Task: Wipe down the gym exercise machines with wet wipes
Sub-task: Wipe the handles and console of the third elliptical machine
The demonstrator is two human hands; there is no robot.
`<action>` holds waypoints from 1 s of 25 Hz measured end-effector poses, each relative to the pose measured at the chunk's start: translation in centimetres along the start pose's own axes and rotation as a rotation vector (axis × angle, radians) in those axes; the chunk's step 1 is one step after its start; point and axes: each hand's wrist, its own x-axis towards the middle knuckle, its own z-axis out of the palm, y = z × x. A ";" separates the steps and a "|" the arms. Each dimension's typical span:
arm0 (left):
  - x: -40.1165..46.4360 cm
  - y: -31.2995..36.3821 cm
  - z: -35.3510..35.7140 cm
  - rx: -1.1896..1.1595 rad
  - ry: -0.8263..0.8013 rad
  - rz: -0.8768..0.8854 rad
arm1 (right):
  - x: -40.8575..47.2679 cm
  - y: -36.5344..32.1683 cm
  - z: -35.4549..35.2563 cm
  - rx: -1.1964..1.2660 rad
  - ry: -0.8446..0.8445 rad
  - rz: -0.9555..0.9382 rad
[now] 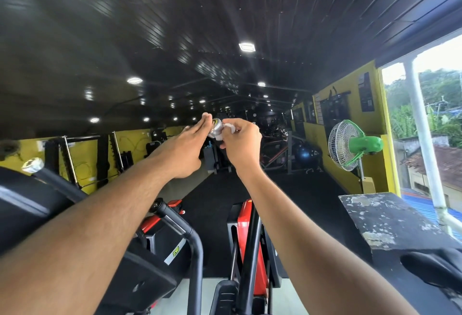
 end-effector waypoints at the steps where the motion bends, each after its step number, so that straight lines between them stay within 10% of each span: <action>1: 0.0 -0.2 -0.2 0.026 -0.005 -0.031 | -0.3 0.0 0.0 0.004 -0.003 -0.031; 11: -0.8 -0.4 -1.9 0.274 0.072 -0.156 | -0.6 1.1 -1.7 -0.447 -0.216 -0.612; 25: -10.1 9.1 16.0 -0.366 0.121 0.082 | -11.8 10.4 -14.1 -0.652 -0.163 -0.097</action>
